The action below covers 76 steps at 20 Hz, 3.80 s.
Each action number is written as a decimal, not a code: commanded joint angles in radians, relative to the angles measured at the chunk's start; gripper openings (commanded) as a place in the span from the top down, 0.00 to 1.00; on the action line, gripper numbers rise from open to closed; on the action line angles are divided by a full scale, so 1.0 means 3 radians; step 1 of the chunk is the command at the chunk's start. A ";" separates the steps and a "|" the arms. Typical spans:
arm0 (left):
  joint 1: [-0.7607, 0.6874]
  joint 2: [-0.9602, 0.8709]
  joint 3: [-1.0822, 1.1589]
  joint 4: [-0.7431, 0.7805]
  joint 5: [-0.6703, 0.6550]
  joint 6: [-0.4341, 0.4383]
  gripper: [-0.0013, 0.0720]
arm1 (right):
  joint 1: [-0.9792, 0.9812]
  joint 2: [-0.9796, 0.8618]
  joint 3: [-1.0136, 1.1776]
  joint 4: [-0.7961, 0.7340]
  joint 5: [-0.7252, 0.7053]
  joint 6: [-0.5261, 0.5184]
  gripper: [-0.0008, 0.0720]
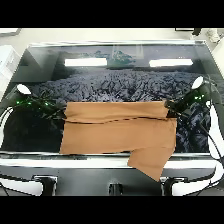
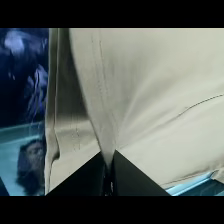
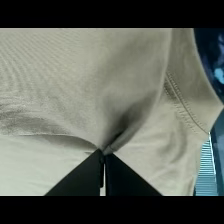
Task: Fold the clothes and pants, and hang the long-sleeved shirts on hangers.
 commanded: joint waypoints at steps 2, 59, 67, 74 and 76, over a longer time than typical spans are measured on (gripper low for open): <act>-0.0045 -0.0005 -0.0038 0.0008 -0.0061 -0.0039 0.95 | -0.0003 -0.0015 -0.0020 -0.0006 -0.0017 0.0020 0.94; 0.0591 0.1134 -0.2430 -0.0081 0.0483 0.0778 0.95 | -0.0706 0.1354 -0.2989 0.0490 -0.0390 -0.0699 0.94; 0.0582 0.1157 -0.1502 -0.0084 0.0179 0.0646 0.96 | -0.0704 0.1372 -0.1747 0.0533 -0.0048 -0.0586 0.95; 0.0281 0.0357 -0.0278 -0.0123 0.0257 0.0329 0.95 | -0.0371 0.0534 -0.0668 0.0726 -0.0548 -0.0628 0.94; 0.0211 0.0075 0.0046 -0.0123 0.0196 0.0210 0.95 | -0.0233 0.0233 -0.0306 0.0731 -0.0636 -0.0552 0.94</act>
